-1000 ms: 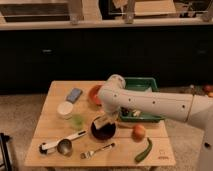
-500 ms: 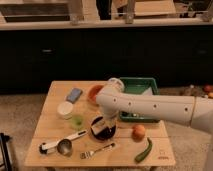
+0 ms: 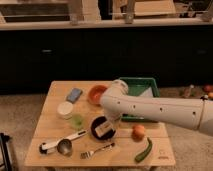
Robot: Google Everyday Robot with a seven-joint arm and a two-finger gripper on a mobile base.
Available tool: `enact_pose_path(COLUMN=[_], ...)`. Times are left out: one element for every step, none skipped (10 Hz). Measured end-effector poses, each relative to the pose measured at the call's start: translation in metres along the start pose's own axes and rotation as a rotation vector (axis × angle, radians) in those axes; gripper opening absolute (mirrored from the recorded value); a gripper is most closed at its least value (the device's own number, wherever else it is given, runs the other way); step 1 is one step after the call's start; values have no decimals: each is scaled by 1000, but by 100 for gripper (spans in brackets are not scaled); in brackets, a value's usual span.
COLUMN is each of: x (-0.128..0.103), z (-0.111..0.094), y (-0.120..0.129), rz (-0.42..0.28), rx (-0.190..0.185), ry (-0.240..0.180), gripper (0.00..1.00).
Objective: Wipe purple bowl with eraser
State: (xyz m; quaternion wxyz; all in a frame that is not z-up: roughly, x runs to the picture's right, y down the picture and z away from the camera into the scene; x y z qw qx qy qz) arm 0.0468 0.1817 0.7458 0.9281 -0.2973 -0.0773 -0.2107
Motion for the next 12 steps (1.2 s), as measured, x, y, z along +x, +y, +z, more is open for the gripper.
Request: enact_pose_path(x=[11, 16, 23, 27, 30, 29, 26, 23, 21, 18, 14, 12], z=[1, 2, 4, 5, 5, 6, 7, 9, 10, 14, 16, 18], y=[3, 2, -1, -3, -6, -11, -17, -21, -23, -25, -25, -24], rz=[21, 37, 57, 70, 76, 79, 74, 68, 63, 55, 48, 43], rx=[-7, -5, 7, 14, 24, 33, 43, 47, 49, 48, 46, 44], ry=[17, 21, 26, 24, 26, 19, 12, 4, -2, -11, -21, -28], gripper=[4, 4, 4, 4, 4, 4, 4, 4, 4, 4, 4, 4])
